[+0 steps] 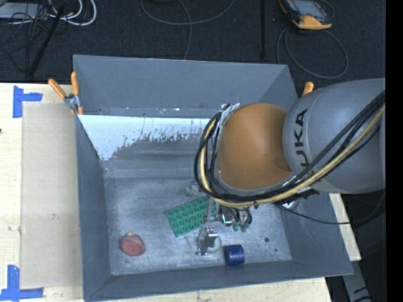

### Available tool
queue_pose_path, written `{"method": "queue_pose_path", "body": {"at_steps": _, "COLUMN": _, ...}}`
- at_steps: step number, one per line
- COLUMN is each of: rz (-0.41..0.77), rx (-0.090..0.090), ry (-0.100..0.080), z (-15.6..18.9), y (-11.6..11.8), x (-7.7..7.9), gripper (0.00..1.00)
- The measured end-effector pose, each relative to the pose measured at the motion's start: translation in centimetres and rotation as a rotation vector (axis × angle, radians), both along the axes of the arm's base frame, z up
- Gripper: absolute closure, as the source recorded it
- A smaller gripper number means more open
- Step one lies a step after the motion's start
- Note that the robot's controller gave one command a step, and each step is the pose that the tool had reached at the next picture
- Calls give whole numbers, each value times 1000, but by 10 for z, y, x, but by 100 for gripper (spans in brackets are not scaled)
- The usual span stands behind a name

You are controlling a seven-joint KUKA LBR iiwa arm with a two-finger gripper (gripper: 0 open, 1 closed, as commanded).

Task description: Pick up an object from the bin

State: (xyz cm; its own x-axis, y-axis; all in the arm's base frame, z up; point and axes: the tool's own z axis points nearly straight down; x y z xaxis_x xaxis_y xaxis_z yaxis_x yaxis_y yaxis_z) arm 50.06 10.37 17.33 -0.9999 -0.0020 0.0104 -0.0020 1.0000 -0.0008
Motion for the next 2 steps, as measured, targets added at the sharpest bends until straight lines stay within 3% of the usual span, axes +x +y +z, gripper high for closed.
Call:
{"method": "queue_pose_path", "body": {"at_steps": 1, "rz": 147, "rx": 7, "ry": 0, "z": -99, "y": -53, "x": 48, "gripper": 0}}
{"method": "queue_pose_path", "body": {"at_steps": 2, "rz": 147, "rx": 3, "ry": -8, "z": -94, "y": -55, "x": 51, "gripper": 100}}
